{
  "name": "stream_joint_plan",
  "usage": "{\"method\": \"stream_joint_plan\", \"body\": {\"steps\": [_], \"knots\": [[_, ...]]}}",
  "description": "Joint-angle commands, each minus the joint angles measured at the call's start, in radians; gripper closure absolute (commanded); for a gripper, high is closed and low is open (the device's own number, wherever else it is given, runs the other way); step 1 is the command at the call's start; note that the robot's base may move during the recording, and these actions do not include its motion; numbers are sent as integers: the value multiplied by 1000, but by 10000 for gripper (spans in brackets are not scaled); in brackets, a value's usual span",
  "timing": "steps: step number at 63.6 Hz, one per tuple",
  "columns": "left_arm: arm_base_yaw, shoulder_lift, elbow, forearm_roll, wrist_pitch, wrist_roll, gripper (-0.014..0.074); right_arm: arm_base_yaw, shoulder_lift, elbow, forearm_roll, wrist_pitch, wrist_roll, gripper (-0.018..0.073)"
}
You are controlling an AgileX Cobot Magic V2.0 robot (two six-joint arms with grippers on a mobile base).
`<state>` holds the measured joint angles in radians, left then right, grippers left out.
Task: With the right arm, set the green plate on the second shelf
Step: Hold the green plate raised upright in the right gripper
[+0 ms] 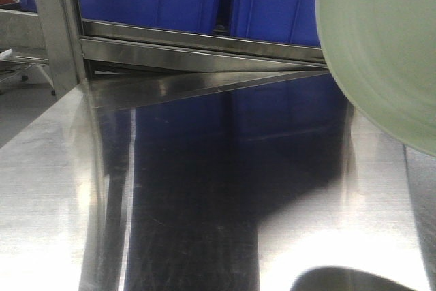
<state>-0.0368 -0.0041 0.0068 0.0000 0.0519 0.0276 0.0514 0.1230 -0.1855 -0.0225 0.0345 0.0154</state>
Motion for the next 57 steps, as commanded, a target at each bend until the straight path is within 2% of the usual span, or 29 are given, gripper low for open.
{"method": "stream_joint_plan", "body": {"steps": [1,57], "knots": [[-3,-16,40,0,-80,-2,466,-4,8,-31,45,-178,-32,501],[-3,-16,40,0,-80,-2,466,-4,8,-32,53,-201,-32,501]]}}
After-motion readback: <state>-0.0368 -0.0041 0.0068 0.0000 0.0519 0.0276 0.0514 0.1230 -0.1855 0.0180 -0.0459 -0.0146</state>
